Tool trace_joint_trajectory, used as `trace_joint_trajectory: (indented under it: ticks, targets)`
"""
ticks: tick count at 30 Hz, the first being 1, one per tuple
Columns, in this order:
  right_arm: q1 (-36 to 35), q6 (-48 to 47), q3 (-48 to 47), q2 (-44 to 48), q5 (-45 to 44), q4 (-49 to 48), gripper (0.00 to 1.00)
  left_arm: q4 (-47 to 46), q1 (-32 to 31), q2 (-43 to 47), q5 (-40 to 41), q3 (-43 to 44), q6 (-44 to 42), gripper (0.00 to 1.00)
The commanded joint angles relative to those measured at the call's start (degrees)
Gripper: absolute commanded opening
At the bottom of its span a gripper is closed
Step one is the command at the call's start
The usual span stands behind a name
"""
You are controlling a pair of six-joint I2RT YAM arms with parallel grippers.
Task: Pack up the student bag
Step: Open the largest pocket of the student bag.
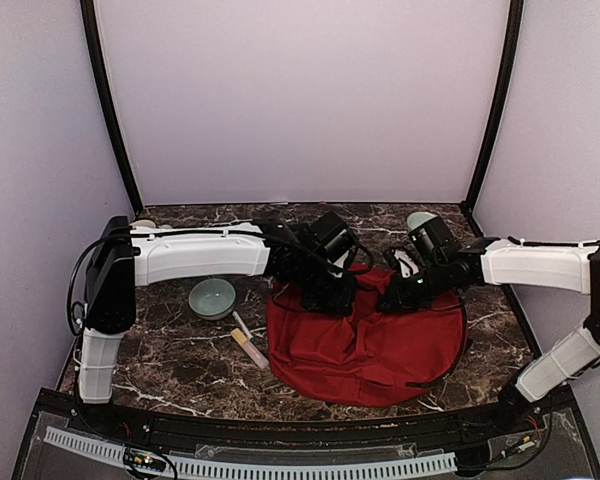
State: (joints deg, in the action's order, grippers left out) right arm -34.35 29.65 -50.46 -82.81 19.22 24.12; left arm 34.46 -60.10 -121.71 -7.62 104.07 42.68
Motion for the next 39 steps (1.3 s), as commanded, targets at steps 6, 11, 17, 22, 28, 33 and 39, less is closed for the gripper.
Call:
trace_joint_trajectory:
  ticks: [6,11,17,22,28,33,39]
  targets:
    - [8.16,-6.80,5.19,1.50,7.84,-4.44,0.00,6.15,0.33,0.27,3.16,2.86,-1.63,0.00]
    - [10.49,-7.59,2.18,-0.77,8.06,-1.30,0.00,5.39,-0.45,-0.20,1.39,2.22,-2.05,0.00]
    - [11.74,-9.17,-1.77,-4.12,8.65,1.28,0.00,5.18,-1.64,-1.60,0.68,2.28,-0.76,0.00]
    - [14.45,-8.38,-1.91,-4.56,7.58,2.81,0.01,4.65,-1.69,-1.60,0.82,1.99,0.00,0.00]
    - [14.49,-5.76,-3.34,-2.69,11.58,5.28,0.19,1.34,-1.80,-1.69,-1.55,1.71,0.14,0.00]
    - [14.07,-2.66,-4.56,1.05,12.08,8.37,0.33,-0.95,-1.79,-2.18,-3.21,1.61,-0.85,0.00]
    - [10.57,3.21,-6.14,4.96,9.20,12.29,0.49,-3.51,-1.79,-2.63,-4.98,0.77,-1.65,0.00]
